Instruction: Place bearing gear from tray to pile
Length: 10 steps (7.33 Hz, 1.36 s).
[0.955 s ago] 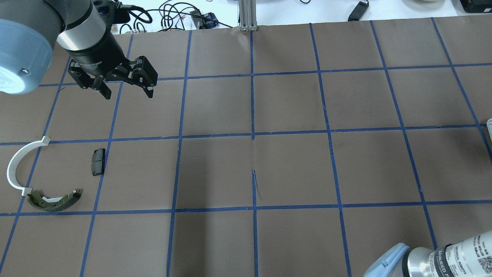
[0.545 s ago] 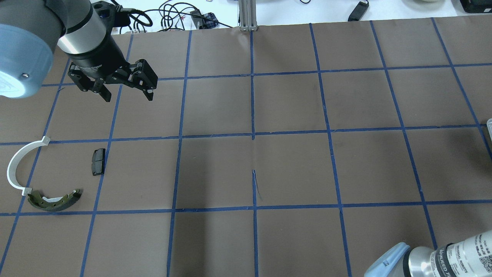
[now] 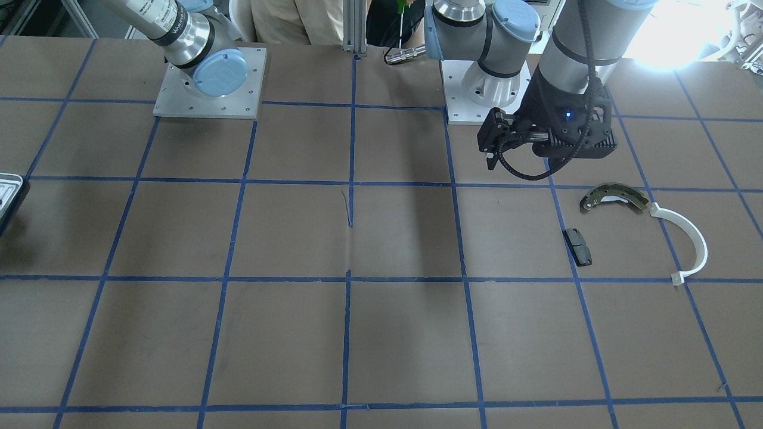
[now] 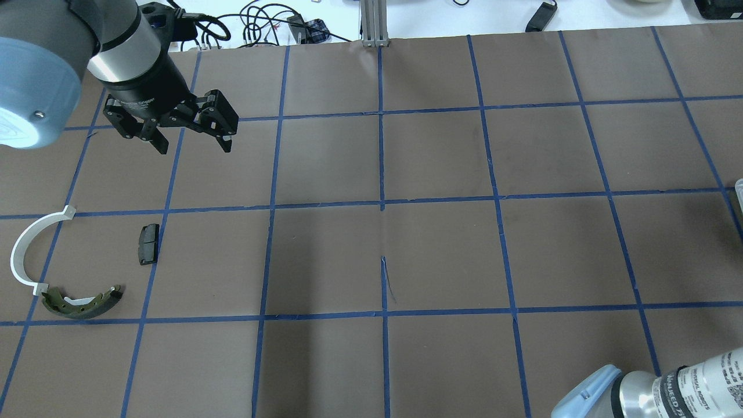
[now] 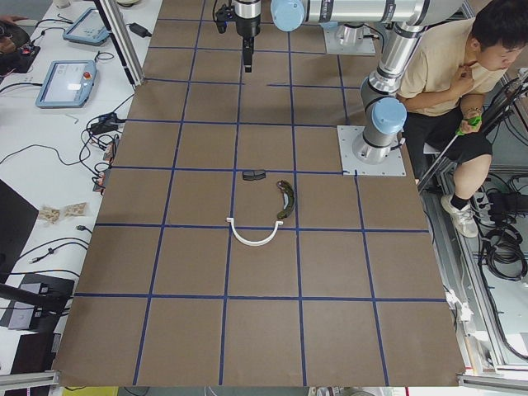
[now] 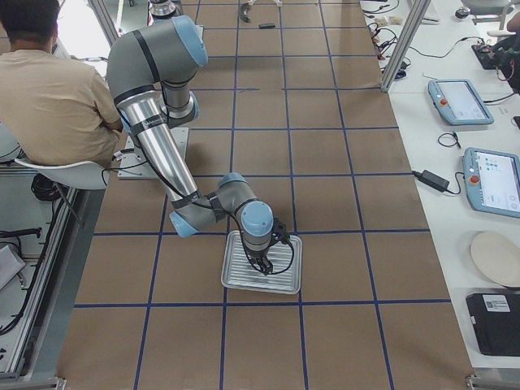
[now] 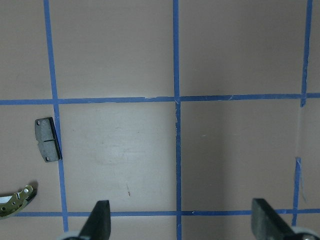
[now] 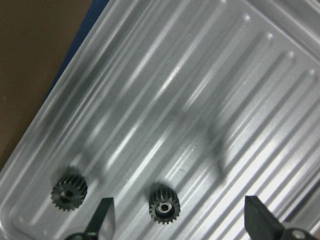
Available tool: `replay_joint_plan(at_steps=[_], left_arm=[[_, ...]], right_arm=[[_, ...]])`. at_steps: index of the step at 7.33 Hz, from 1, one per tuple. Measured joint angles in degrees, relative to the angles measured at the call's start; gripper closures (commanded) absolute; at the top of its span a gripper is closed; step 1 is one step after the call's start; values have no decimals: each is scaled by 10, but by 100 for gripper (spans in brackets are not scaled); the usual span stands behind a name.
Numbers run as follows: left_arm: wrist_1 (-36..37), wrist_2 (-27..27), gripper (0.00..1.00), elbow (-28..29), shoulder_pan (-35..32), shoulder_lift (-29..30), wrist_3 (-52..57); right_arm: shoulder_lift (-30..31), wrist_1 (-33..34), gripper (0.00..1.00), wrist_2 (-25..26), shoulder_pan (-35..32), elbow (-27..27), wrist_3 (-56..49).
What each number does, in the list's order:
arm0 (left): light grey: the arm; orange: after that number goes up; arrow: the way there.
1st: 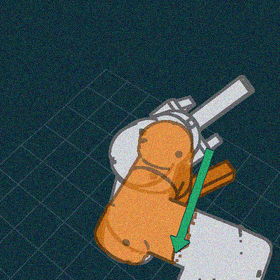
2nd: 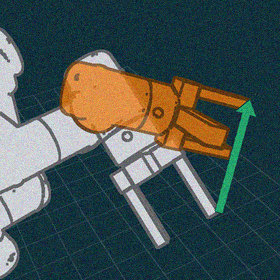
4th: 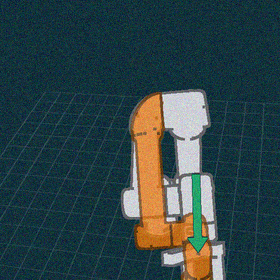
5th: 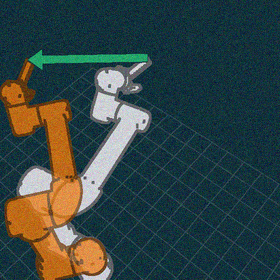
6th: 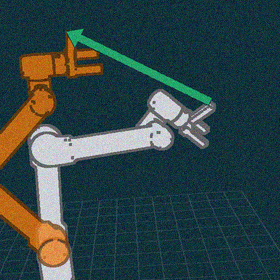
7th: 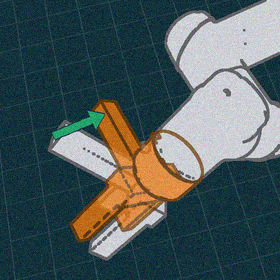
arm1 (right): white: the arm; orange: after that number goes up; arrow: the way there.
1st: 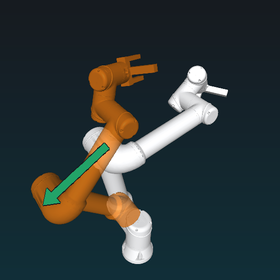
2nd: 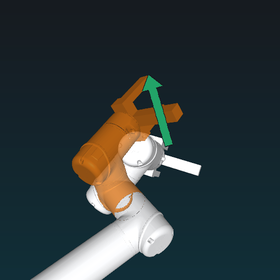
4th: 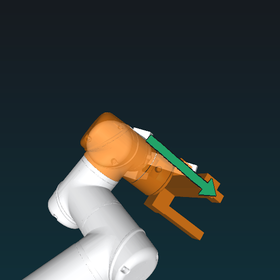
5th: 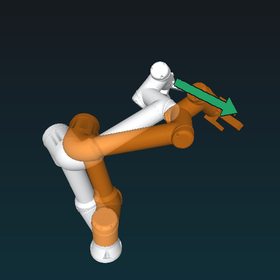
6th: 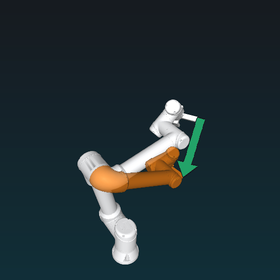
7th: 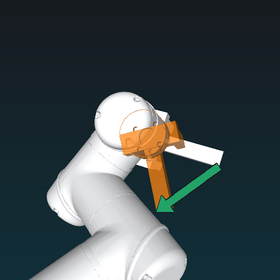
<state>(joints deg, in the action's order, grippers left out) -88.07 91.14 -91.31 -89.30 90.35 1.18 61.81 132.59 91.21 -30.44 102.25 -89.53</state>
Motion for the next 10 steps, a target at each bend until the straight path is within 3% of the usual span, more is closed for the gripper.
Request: replay_joint_plan(at_steps=[2, 6, 8, 10], left_arm=[[0, 0, 0, 0, 0, 0, -1], [2, 0, 0, 1, 0, 0, -2], [2, 0, 0, 2, 0, 0, -3], [2, 0, 0, 2, 0, 0, -2]], right_arm=[[-7, 0, 96, 18, 2, 2, -7], [5, -10, 100, 34, 1, 0, 2], [73, -74, 100, 13, -14, 0, 43], [169, -180, 100, -9, -83, 12, 155]])
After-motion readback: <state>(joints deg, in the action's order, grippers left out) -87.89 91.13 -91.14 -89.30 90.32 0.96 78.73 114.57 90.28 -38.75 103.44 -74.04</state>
